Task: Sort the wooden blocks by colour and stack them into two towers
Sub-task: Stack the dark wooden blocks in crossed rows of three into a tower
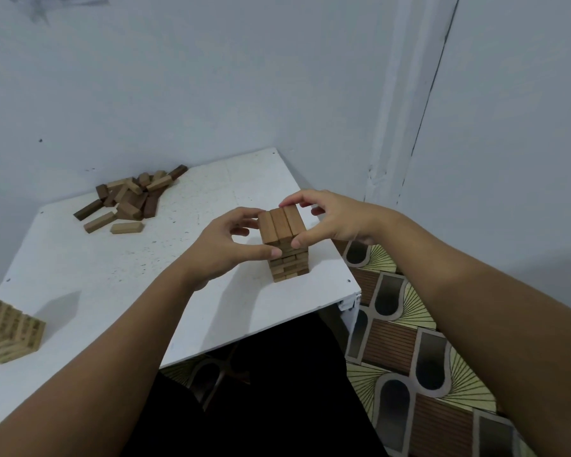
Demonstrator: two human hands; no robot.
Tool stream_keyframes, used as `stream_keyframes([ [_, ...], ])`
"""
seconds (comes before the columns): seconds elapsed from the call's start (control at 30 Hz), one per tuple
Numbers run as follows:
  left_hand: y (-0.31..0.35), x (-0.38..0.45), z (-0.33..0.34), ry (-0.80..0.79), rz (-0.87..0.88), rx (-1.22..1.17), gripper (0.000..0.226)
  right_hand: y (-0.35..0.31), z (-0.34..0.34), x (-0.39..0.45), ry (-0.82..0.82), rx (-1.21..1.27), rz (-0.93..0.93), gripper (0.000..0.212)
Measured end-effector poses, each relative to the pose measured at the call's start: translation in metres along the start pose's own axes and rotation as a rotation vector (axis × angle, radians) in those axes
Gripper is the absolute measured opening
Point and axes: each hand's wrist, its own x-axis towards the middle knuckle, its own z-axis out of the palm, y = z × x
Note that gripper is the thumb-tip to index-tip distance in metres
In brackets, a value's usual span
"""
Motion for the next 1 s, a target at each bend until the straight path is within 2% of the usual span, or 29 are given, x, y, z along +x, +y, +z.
stream_keyframes([
  [0.87,0.0022,-0.0011,0.0049,0.028,-0.005,0.059,0.055,-0.0018,0.0090,0.0065,0.001,0.009,0.014,0.070],
  [0.93,0.0033,-0.0019,0.0055,0.028,-0.005,0.061,0.056,-0.0022,0.0095,0.0055,-0.003,0.006,0.003,0.071],
  [1.0,0.0050,-0.0028,0.0056,0.020,-0.012,0.085,0.067,-0.0017,0.0087,0.0046,-0.007,-0.016,0.003,0.078],
])
